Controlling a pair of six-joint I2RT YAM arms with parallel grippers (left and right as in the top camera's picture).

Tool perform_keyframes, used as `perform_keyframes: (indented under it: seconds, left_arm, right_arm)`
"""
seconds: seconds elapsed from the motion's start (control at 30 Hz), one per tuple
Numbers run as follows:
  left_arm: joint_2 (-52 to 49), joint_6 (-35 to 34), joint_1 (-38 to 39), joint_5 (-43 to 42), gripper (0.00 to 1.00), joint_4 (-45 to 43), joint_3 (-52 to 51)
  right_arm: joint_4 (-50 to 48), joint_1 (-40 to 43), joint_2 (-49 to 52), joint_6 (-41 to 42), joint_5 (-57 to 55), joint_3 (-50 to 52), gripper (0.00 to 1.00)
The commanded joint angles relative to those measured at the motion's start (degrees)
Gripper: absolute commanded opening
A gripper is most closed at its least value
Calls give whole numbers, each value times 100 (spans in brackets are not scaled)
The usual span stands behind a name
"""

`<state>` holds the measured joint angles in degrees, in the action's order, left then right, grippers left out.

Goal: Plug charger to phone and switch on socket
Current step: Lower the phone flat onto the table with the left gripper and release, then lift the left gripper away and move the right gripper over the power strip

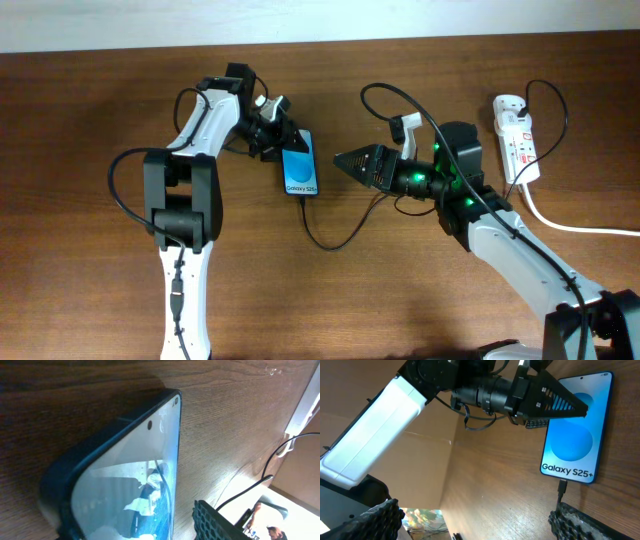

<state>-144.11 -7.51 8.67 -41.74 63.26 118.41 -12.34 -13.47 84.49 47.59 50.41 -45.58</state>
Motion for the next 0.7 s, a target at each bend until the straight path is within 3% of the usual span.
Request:
perform_keyframes:
  seconds: [0.0,0.23,0.4,0.43,0.5,0.67]
  left_arm:
    - [-63,33,-33,1016,56,4,-42]
    - [-63,28,-33,2649,62,4,-42]
    - [-63,22,-33,3176,64,-39,-42]
    - [-61,-120,-46,3362,72,-42,-31]
    - [-17,-223,-83,3565,74,11,85]
    - [721,-223,-315,3560,73,575,1137]
  right_arm:
    - [0,37,-44,-85,-48,-81,98]
    - [15,37,-44,-87,-50,-81,98]
    - [114,37,-44,-221,-74,-83,98]
    - [317,33,-46,-260,-208,-118,99]
    - [931,33,-46,-627,-302,-343,98]
    - [4610,37,-46,-2267,-1749,-2323,98]
